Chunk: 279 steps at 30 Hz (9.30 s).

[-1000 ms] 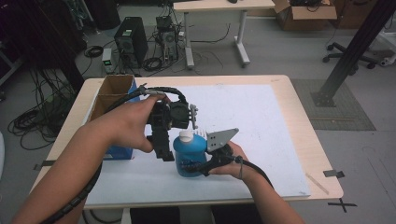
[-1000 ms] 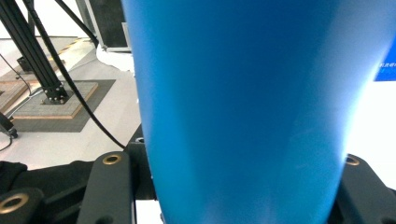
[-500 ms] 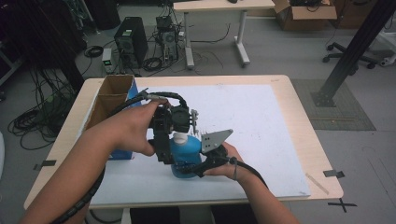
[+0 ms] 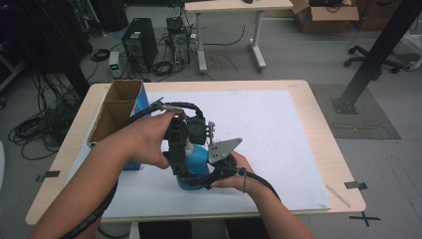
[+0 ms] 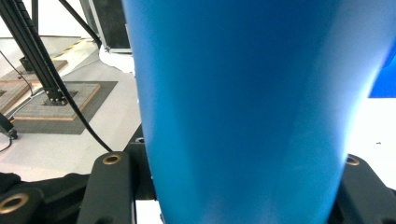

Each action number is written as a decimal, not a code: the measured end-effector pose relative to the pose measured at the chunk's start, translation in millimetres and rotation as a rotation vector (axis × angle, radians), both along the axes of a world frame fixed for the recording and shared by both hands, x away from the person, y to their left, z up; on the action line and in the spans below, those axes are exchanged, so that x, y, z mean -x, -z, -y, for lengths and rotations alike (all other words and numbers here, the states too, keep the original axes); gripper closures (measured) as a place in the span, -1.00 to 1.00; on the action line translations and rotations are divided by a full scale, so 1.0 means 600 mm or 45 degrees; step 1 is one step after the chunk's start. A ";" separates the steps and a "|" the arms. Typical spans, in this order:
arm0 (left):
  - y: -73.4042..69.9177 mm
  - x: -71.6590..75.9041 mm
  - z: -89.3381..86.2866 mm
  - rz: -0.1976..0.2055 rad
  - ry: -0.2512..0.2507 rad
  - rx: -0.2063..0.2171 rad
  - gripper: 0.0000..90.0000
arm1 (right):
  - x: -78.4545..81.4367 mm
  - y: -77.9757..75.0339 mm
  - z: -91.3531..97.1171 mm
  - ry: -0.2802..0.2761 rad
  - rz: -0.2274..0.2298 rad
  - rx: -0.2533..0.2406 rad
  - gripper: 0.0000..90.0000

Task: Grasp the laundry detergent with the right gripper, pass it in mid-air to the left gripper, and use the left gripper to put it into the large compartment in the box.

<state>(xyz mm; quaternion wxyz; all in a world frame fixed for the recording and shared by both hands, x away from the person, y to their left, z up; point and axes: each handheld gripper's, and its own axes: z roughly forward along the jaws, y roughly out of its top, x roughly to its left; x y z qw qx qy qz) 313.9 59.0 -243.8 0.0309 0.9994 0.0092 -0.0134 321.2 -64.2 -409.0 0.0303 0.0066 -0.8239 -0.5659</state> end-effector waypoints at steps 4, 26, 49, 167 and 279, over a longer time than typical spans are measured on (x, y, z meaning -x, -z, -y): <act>0.008 0.003 0.003 0.018 -0.003 -0.017 -0.99 | 0.000 0.000 -0.001 0.001 -0.003 0.002 -0.04; 0.015 0.005 0.004 0.055 -0.026 -0.040 -0.79 | 0.001 -0.002 -0.005 0.009 -0.003 -0.003 -0.04; 0.015 0.010 0.011 0.083 -0.001 -0.054 -0.44 | 0.000 -0.006 -0.007 0.006 -0.001 -0.007 -0.04; -0.107 -0.058 -0.049 0.137 -0.803 -0.118 -0.15 | -0.065 -0.119 0.257 0.267 0.124 0.145 -0.99; -0.065 -0.200 -0.357 0.041 -1.897 -0.098 -0.16 | -0.131 -0.296 0.249 0.051 0.101 1.240 -0.92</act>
